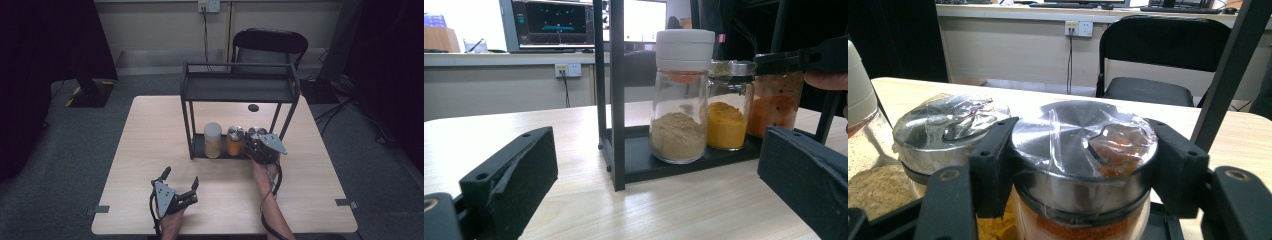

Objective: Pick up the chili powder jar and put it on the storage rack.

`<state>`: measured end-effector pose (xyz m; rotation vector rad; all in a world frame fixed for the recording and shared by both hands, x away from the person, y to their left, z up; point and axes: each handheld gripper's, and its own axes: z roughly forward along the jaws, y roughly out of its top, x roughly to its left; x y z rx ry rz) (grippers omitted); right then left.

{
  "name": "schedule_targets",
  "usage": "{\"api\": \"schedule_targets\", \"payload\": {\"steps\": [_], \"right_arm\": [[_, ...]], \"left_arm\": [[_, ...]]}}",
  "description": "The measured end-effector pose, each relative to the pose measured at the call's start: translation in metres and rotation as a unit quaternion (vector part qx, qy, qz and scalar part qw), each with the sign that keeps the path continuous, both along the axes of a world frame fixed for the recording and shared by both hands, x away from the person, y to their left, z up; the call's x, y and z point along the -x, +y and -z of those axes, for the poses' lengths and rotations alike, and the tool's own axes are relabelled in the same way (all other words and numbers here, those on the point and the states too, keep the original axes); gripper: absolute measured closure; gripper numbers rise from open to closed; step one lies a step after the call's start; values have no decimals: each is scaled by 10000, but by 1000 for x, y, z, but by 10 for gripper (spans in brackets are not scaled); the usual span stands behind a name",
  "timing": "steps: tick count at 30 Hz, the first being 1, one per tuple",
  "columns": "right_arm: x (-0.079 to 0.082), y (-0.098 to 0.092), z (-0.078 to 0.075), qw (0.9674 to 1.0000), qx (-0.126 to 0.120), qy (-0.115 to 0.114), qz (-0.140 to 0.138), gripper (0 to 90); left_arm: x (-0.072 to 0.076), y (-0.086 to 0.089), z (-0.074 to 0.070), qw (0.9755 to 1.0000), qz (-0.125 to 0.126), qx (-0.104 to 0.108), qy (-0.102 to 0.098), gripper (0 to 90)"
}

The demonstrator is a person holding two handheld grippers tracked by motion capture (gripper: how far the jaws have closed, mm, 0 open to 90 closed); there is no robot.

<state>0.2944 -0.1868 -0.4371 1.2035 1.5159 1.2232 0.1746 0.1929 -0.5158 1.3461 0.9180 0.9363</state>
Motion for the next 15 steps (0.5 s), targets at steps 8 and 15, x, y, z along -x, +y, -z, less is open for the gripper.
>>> {"api": "schedule_targets", "payload": {"steps": [8, 15], "right_arm": [[-2, 1, 1, 10000, 11, 10, 18, 349], [-3, 1, 1, 10000, -17, 30, 19, 349]], "left_arm": [[0, 0, 0, 10000, 9, -1, 4, 21], [0, 0, 0, 10000, 9, -2, 5, 20]]}}
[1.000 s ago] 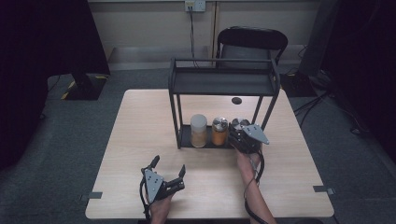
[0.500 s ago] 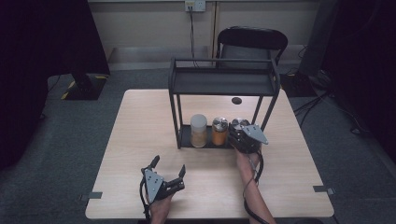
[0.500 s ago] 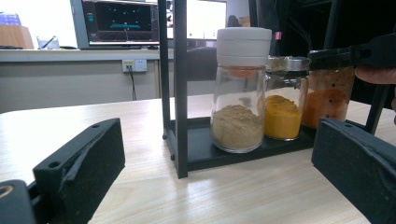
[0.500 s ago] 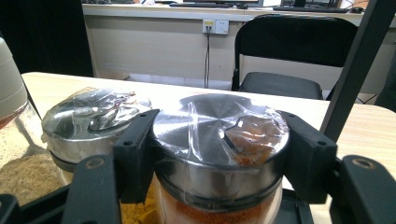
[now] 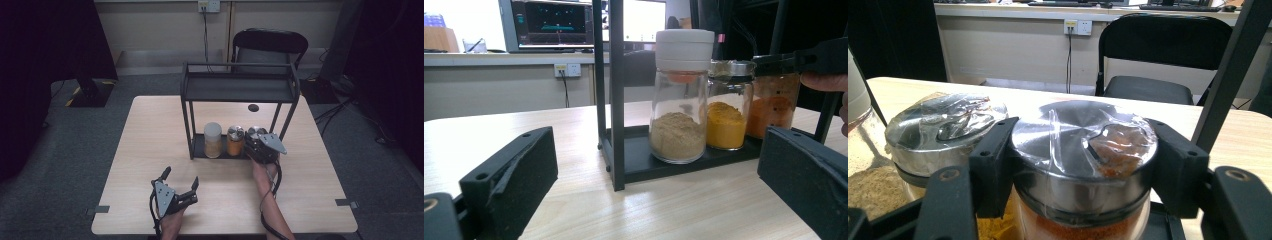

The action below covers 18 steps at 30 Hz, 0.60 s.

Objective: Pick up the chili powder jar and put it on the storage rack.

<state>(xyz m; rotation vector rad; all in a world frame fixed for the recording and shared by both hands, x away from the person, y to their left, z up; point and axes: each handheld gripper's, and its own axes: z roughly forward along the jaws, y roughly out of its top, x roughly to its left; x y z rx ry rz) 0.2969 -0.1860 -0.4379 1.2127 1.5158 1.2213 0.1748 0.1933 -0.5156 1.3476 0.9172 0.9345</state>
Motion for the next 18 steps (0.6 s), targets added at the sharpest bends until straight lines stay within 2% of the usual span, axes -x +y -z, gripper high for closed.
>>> {"api": "schedule_targets", "payload": {"steps": [18], "right_arm": [[-3, 0, 2, 10000, 6, 63, 0, 349]], "left_arm": [[0, 0, 0, 10000, 4, 14, 7, 20]]}}
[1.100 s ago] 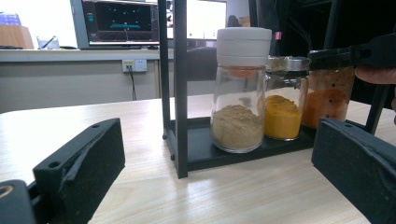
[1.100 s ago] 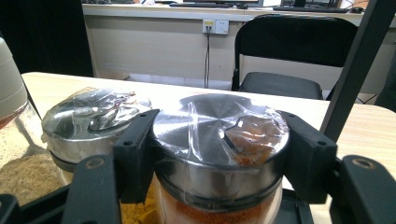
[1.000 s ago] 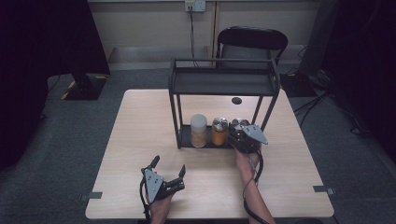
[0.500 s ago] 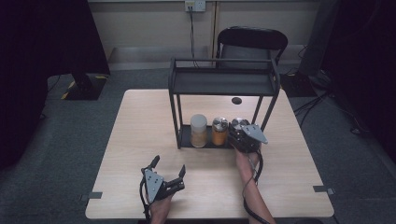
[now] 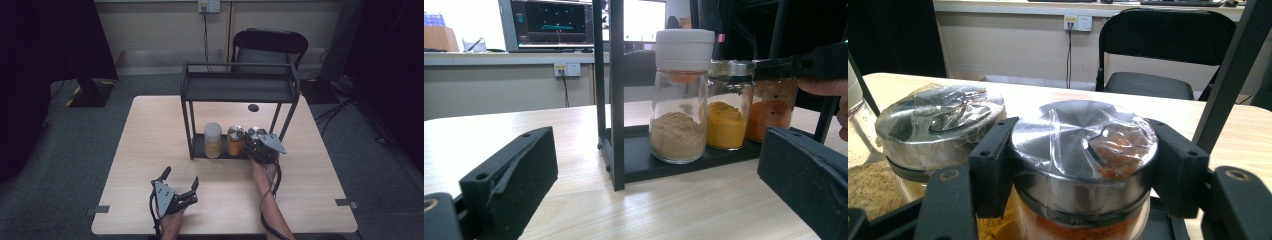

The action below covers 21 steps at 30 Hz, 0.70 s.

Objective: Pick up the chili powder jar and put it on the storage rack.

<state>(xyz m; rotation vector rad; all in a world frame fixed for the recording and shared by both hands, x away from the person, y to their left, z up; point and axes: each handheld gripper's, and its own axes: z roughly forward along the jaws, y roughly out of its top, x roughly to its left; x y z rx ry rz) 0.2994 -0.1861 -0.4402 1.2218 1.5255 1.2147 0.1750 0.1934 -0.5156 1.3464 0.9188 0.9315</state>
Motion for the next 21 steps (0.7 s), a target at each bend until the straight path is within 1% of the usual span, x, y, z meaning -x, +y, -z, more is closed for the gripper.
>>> {"api": "schedule_targets", "payload": {"steps": [21], "right_arm": [[0, 0, 1, 10000, 0, 1, -6, 346]], "left_arm": [[0, 0, 0, 10000, 1, -8, -10, 21]]}}
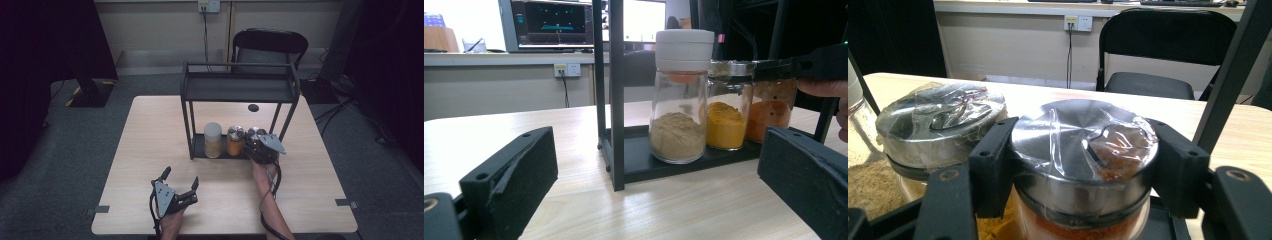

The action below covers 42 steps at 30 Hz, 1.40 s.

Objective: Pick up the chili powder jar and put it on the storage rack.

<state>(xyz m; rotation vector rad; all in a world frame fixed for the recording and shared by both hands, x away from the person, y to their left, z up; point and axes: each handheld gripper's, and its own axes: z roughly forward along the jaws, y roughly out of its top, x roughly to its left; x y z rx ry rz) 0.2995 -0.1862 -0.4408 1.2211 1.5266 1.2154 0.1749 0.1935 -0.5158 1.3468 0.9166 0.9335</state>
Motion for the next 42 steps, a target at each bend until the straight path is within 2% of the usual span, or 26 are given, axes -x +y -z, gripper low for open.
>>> {"api": "schedule_targets", "payload": {"steps": [5, 10, 28, 42], "right_arm": [[0, 1, 0, 10000, 9, 3, 12, 343], [1, 4, -2, 9999, 41, -99, 62, 328], [6, 3, -8, 9997, -46, -238, 14, 299], [11, 7, -16, 9986, 41, -509, -97, 241]], "left_arm": [[0, 0, 0, 10000, -1, 1, 2, 20], [0, 0, 0, 10000, -4, -2, 1, 21], [0, 0, 0, 10000, -4, 6, 10, 21], [0, 0, 0, 10000, 1, 10, 19, 21]]}}
